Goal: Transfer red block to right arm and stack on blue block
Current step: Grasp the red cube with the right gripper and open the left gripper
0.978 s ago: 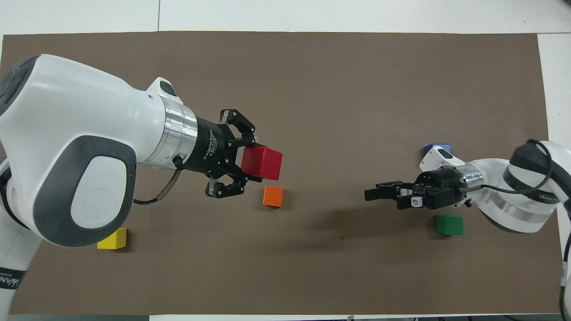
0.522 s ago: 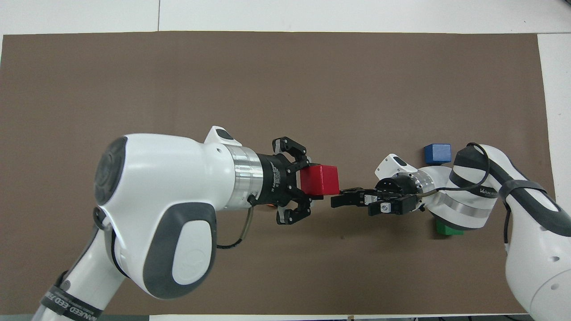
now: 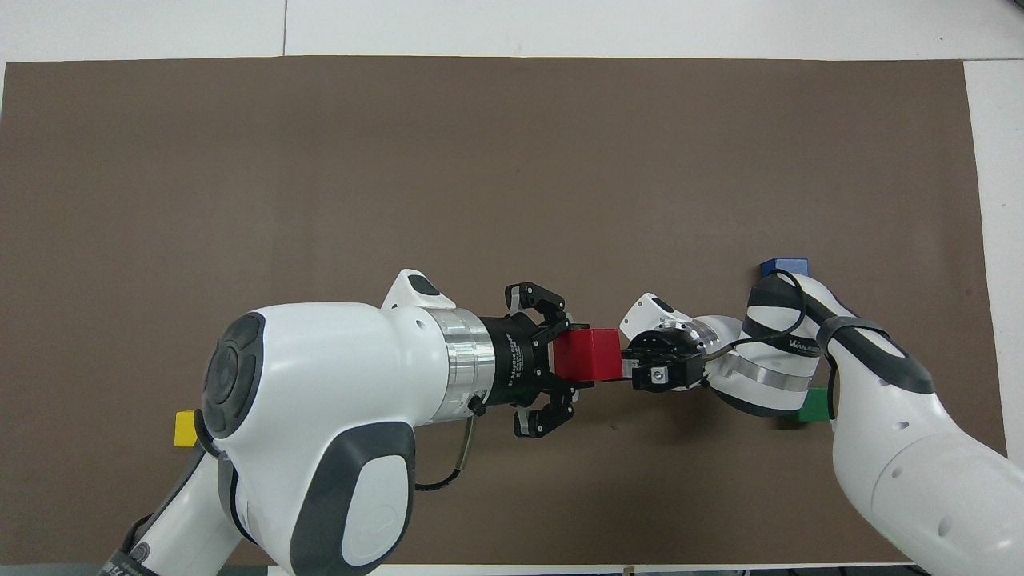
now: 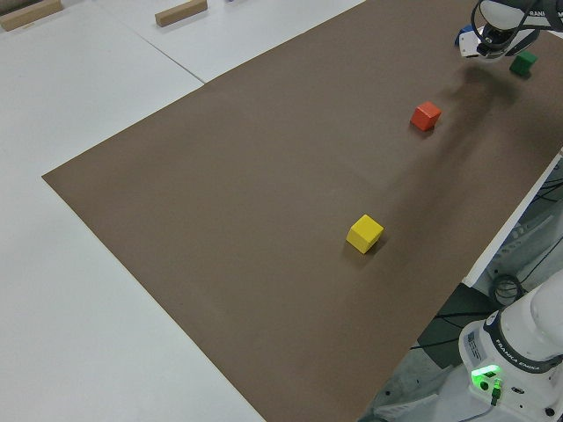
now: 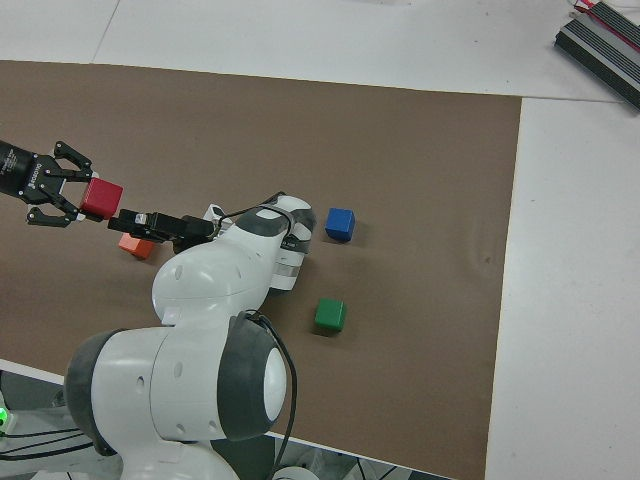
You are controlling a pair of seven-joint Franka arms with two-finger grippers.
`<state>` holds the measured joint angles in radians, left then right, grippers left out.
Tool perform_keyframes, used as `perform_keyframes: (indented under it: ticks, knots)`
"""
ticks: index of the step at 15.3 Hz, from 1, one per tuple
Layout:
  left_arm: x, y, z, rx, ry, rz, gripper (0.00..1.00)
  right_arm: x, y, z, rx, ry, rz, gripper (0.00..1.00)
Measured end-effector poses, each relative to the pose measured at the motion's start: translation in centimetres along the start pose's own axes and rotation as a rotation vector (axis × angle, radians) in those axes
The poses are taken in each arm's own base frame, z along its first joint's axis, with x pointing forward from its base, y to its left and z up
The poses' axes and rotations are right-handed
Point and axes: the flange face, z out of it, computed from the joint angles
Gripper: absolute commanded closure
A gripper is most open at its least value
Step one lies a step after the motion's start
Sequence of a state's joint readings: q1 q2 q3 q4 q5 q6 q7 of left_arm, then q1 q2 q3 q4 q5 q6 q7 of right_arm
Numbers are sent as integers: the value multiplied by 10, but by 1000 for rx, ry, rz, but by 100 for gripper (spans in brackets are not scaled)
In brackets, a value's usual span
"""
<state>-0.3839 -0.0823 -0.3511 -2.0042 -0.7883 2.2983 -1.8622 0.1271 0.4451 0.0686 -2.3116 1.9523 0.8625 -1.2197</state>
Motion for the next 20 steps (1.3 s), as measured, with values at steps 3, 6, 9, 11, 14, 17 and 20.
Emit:
perform_keyframes:
  ticks: [3, 6, 9, 11, 14, 17, 20]
  knots:
    - [4, -6, 8, -1, 9, 0, 100, 0, 4, 10, 15, -14, 4, 4]
    - [8, -11, 11, 3, 18, -1, 100, 0, 4, 10, 15, -13, 11, 50]
    - [9, -13, 9, 1, 19, -1, 100, 1, 2, 10, 14, -15, 20, 100]
    - [9, -13, 8, 0, 17, 5, 100, 1, 2, 11, 8, -15, 39, 100]
    - [8, -13, 6, -3, 9, -1, 59, 3, -2, 14, 0, -19, 47, 100]
    - [5, -15, 2, -6, 6, 3, 0, 4, -5, 17, -2, -26, 45, 100]
    - [5, -19, -20, 18, 11, 5, 0, 8, -12, 15, -7, -22, 43, 100]
